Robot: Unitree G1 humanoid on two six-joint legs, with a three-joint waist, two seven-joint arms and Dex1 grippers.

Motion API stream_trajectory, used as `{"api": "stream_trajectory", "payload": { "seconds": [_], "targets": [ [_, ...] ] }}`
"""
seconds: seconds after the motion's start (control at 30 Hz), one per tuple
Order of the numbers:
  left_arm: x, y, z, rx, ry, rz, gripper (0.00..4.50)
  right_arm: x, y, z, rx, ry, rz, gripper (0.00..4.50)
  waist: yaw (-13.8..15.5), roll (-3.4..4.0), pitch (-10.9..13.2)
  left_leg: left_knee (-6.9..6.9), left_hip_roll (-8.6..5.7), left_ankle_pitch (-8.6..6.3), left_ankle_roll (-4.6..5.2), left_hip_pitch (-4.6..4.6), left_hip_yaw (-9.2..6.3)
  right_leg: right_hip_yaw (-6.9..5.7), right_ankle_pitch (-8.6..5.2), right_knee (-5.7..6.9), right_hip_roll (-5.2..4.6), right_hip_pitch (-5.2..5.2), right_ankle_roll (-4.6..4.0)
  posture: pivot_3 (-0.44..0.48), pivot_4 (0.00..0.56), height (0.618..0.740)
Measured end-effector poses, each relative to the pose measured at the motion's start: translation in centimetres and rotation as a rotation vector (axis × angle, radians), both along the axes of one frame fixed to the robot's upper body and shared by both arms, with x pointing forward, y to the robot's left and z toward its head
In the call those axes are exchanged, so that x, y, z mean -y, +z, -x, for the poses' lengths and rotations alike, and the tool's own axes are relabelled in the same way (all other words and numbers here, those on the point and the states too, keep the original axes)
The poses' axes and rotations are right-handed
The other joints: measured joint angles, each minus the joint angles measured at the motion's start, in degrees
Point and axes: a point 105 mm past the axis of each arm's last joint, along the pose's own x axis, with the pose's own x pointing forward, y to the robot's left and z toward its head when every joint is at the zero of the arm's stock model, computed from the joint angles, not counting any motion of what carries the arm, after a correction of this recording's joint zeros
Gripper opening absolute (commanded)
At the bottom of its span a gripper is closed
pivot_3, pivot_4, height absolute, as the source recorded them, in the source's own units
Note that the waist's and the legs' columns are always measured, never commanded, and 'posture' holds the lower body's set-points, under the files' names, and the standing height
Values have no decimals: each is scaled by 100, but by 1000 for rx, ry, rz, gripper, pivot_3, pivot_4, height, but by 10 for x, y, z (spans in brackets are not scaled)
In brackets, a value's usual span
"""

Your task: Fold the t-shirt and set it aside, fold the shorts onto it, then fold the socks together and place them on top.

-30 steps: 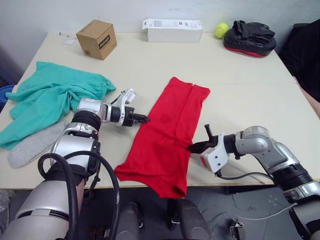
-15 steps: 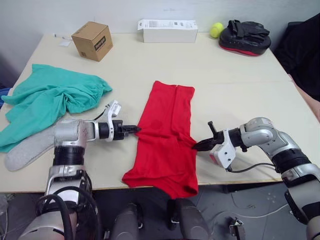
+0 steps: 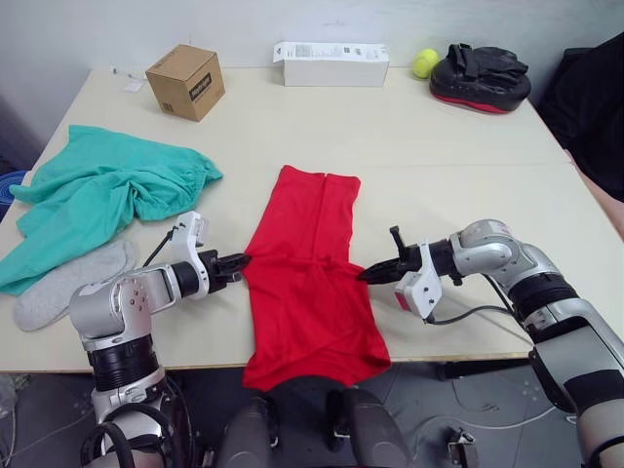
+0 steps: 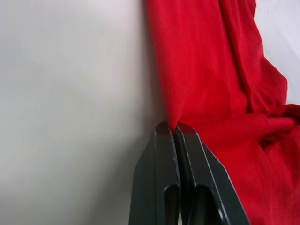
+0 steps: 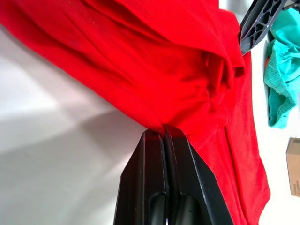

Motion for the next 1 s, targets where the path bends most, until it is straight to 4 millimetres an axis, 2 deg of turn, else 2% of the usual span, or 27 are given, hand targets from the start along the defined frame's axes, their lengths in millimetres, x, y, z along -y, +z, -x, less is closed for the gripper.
{"api": "stream_trajectory", "payload": {
  "seconds": [0.03,0.07,0.13,0.17,0.23,0.37,0.5,0.6,0.73,0.9,1.0],
  "targets": [
    [0,1,-1,5,-6,3,33,1,0,-1,1,-1,1,0,1,0,0,-2,0,0,-1,0,0,-1,0,-2,0,1,0,0,150,740],
    [0,1,-2,6,-15,9,433,1,-1,0,1,0,1,0,1,0,0,-3,0,-1,-1,0,0,-2,0,-3,0,1,0,0,150,740],
    [-3,4,-4,19,-20,6,881,2,-2,0,-5,-1,4,0,1,0,0,-4,0,-1,-1,0,-1,-3,0,-5,0,1,0,0,150,740],
    [-4,7,-4,31,-32,4,1233,1,-3,0,-12,0,5,186,-2,0,0,-4,0,-1,-1,0,-1,-3,0,-5,0,1,0,0,150,740],
    [-5,12,-5,55,-66,-16,1860,1,-5,1,-27,-5,4,649,-13,0,0,-6,2,-2,-3,1,-1,-4,0,-5,1,1,0,0,150,740],
    [-7,28,-1,145,-176,-68,3137,7,-6,3,-53,-28,-8,1987,-5,1,0,-8,2,-4,-7,1,-2,-6,0,-8,0,2,0,0,150,740],
    [-6,41,19,289,-398,-237,4417,20,-1,9,-52,-43,-27,3343,-11,2,0,-14,2,-24,-33,-1,-2,-7,-1,-21,-2,3,-1,0,150,740],
    [-5,36,43,395,-638,-390,4500,32,4,15,-44,-45,-26,4406,-17,5,1,-17,3,-28,-34,-2,-2,-9,-3,-32,-3,3,-6,0,150,740],
    [-2,23,63,575,-970,-616,4500,50,3,31,-28,-13,8,4462,-5,14,3,-19,2,-35,-26,-2,-3,-12,-4,-44,-7,5,-13,0,150,740],
    [-2,11,76,865,-1294,-826,4500,49,-6,50,-23,77,2,4462,-22,25,-1,-19,5,-44,-4,-6,5,-15,7,-79,-8,11,-28,0,150,740],
    [-1,2,80,995,-1407,-886,4500,48,-8,56,-18,100,-12,4462,-16,27,-2,-19,7,-36,24,-6,8,-15,9,-81,-8,11,-23,0,150,740]
  ]
}}
